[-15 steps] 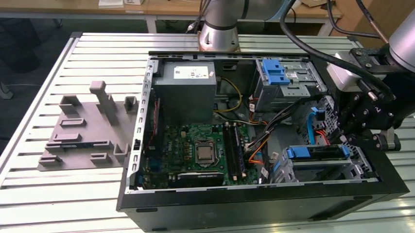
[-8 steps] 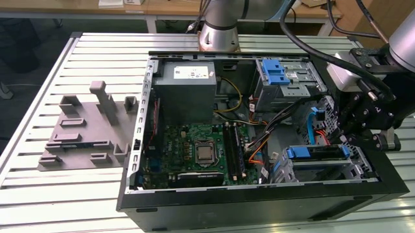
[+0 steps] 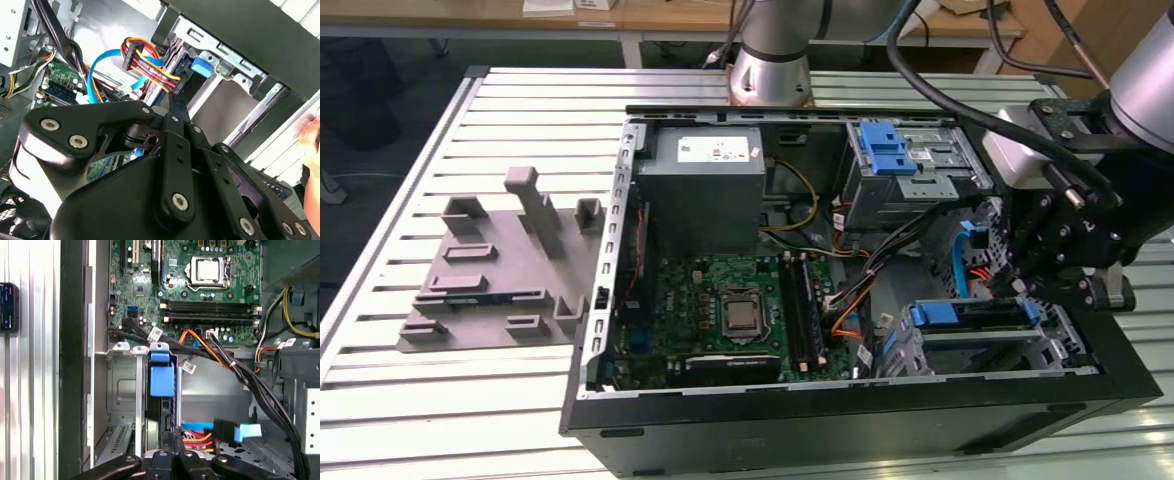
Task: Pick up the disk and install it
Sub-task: 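Insert the second disk wire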
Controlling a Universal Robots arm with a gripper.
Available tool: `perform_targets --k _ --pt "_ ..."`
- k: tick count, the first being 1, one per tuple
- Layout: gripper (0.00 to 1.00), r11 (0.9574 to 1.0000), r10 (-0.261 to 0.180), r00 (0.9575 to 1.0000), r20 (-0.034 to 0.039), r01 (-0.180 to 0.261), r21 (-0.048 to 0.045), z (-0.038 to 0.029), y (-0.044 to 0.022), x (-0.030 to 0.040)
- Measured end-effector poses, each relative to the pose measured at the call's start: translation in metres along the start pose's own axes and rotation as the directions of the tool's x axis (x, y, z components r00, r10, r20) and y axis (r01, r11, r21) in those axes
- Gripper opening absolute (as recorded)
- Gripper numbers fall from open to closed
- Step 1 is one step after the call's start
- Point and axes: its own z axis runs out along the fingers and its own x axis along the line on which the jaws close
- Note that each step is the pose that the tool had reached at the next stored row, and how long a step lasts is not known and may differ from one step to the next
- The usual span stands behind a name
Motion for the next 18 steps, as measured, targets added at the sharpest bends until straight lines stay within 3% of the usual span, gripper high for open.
perform_targets --k 6,11,18 --pt "0.11 1.0000 0.000 1.0000 0.0001 0.000 0.0007 0.0000 0.0120 0.0002" --pt "0.11 1.0000 0.000 1.0000 0.0008 0.000 0.0008 -0.0005 0.0125 0.0002" --pt "0.11 1.0000 0.000 1.0000 0.0018 0.000 -0.0013 -0.0189 0.0125 -0.0006"
